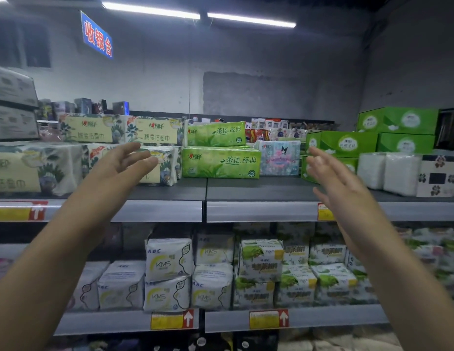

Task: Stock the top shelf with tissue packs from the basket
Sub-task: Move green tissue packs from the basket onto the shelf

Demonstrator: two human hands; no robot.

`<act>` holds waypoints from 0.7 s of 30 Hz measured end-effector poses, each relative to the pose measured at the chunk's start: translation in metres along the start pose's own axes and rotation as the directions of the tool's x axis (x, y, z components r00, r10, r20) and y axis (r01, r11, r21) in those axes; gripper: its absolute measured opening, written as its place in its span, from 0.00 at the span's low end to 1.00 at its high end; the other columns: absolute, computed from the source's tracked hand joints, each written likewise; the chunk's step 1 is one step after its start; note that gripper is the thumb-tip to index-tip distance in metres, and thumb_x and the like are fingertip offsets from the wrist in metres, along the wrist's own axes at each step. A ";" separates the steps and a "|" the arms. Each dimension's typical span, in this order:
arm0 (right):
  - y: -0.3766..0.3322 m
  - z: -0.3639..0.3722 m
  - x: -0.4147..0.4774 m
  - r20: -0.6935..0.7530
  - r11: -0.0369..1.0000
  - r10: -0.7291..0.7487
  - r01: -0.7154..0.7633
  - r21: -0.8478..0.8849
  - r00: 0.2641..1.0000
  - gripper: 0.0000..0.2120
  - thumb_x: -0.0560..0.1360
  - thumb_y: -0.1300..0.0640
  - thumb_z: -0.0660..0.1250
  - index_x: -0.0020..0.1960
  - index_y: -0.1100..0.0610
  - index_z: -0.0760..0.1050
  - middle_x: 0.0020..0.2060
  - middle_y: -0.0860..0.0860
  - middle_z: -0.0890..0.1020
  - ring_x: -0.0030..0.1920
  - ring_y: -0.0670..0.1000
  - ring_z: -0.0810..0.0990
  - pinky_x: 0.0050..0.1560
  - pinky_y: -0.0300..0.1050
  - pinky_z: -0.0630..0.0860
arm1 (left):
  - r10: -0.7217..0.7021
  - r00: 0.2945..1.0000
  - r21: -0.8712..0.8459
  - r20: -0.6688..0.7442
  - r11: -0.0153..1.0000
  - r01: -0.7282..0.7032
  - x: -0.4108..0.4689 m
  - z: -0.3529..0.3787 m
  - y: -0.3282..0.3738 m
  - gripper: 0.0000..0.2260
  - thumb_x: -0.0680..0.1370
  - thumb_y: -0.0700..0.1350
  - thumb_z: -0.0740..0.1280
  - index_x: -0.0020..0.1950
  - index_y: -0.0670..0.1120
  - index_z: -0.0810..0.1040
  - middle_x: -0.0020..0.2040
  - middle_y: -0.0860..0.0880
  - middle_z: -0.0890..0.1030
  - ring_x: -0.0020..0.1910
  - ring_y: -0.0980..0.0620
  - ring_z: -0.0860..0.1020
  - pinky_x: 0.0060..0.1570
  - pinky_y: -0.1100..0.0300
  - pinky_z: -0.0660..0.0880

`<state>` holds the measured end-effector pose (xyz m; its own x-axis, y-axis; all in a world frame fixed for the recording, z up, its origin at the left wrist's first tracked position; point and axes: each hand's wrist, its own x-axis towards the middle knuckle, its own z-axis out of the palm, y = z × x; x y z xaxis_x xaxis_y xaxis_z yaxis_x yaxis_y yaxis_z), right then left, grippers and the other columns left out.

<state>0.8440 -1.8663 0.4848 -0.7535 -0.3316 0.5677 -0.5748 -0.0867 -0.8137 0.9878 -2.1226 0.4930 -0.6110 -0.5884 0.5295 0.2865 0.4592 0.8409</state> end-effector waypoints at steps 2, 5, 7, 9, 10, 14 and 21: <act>0.001 0.000 0.000 0.007 1.000 0.003 -0.003 0.005 1.000 0.18 0.72 0.37 0.59 0.62 0.32 0.67 0.65 0.35 0.71 0.67 0.38 0.68 0.71 0.49 0.64 | 0.000 1.000 -0.001 0.001 1.000 0.000 -0.001 0.002 0.001 0.25 0.78 0.51 0.65 0.74 0.53 0.64 0.67 0.56 0.75 0.65 0.57 0.71 0.70 0.53 0.64; 0.005 -0.001 0.000 0.011 1.000 0.007 -0.007 -0.001 1.000 0.16 0.76 0.40 0.59 0.64 0.32 0.67 0.65 0.34 0.70 0.67 0.39 0.68 0.71 0.49 0.64 | -0.004 1.000 -0.025 0.006 1.000 0.004 0.000 0.003 -0.001 0.28 0.77 0.52 0.66 0.76 0.53 0.62 0.66 0.57 0.76 0.66 0.56 0.71 0.71 0.49 0.63; 0.008 -0.001 0.000 0.012 1.000 0.008 -0.008 -0.010 1.000 0.19 0.76 0.40 0.59 0.66 0.34 0.67 0.61 0.31 0.70 0.66 0.39 0.68 0.70 0.48 0.64 | -0.005 1.000 -0.026 0.021 1.000 0.006 -0.001 0.004 -0.002 0.32 0.74 0.55 0.70 0.76 0.54 0.62 0.64 0.60 0.77 0.66 0.57 0.72 0.71 0.48 0.64; 0.009 -0.003 0.000 0.013 1.000 0.013 -0.013 -0.010 1.000 0.20 0.76 0.40 0.59 0.68 0.35 0.66 0.57 0.28 0.70 0.65 0.37 0.68 0.70 0.47 0.65 | -0.016 1.000 -0.028 0.026 0.999 0.016 -0.001 0.006 -0.002 0.35 0.71 0.57 0.70 0.75 0.55 0.62 0.63 0.62 0.77 0.65 0.58 0.72 0.71 0.48 0.64; 0.010 -0.004 0.000 0.011 1.000 0.019 -0.019 -0.008 1.000 0.20 0.76 0.40 0.59 0.69 0.36 0.66 0.56 0.28 0.69 0.63 0.36 0.68 0.69 0.46 0.65 | -0.020 0.999 -0.032 0.026 0.999 0.021 -0.002 0.008 -0.003 0.34 0.72 0.56 0.71 0.75 0.54 0.63 0.63 0.61 0.77 0.65 0.57 0.73 0.71 0.49 0.64; 0.013 -0.007 -0.001 0.001 0.999 0.045 -0.045 0.005 0.999 0.21 0.77 0.42 0.59 0.69 0.37 0.66 0.55 0.28 0.69 0.61 0.36 0.68 0.68 0.44 0.64 | -0.031 0.999 -0.054 0.025 0.998 0.032 -0.004 0.014 -0.005 0.26 0.78 0.50 0.65 0.75 0.53 0.63 0.64 0.57 0.77 0.65 0.57 0.73 0.71 0.50 0.65; 0.027 -0.010 -0.009 -0.001 0.996 0.089 -0.089 -0.003 0.996 0.21 0.77 0.43 0.59 0.70 0.39 0.65 0.60 0.31 0.69 0.60 0.35 0.68 0.65 0.42 0.64 | -0.083 0.994 -0.062 0.070 0.994 0.088 -0.012 0.028 -0.017 0.24 0.78 0.49 0.65 0.74 0.54 0.66 0.62 0.59 0.77 0.63 0.60 0.73 0.70 0.51 0.66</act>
<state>0.8323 -1.8567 0.4588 -0.8018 -0.3368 0.4936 -0.5070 -0.0537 -0.8603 0.9694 -2.1045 0.4693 -0.6829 -0.5767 0.4485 0.2772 0.3635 0.8894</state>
